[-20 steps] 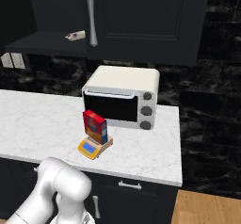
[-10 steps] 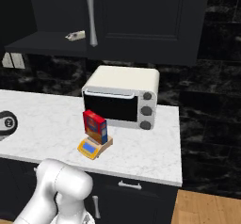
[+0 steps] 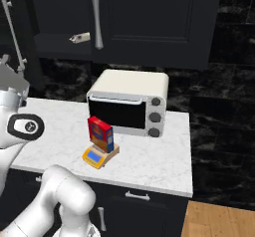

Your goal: Pick the boxed food and place it on the digital scale for weighing, and close the cabinet.

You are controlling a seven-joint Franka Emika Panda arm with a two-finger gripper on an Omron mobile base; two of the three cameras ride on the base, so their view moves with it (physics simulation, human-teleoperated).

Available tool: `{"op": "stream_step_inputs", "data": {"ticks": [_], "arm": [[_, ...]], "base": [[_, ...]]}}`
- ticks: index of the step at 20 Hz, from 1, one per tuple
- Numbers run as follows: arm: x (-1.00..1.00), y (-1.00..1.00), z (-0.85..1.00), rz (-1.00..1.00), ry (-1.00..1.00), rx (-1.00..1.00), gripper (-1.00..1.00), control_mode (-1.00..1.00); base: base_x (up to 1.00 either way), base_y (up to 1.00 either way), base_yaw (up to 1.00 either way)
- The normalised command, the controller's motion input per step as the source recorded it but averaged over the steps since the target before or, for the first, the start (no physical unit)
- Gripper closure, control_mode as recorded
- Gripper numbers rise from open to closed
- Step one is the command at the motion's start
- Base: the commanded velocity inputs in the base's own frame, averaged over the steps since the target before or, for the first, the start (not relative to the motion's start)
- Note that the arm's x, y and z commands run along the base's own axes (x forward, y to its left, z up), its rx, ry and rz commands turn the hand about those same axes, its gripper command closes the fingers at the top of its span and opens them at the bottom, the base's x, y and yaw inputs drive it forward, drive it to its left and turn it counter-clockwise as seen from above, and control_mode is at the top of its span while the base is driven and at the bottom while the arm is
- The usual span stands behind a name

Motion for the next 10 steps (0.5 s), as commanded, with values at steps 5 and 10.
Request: {"op": "stream_step_inputs", "data": {"ticks": [5,10], "arm": [[0.01,0.00,-0.08,-0.87,0.45,0.00,-1.00,-1.00],[0.60,0.00,0.25,-0.58,0.27,0.02,-1.00,-1.00]], "base": [[0.00,0.00,0.00],[0.00,0.00,0.00]]}}
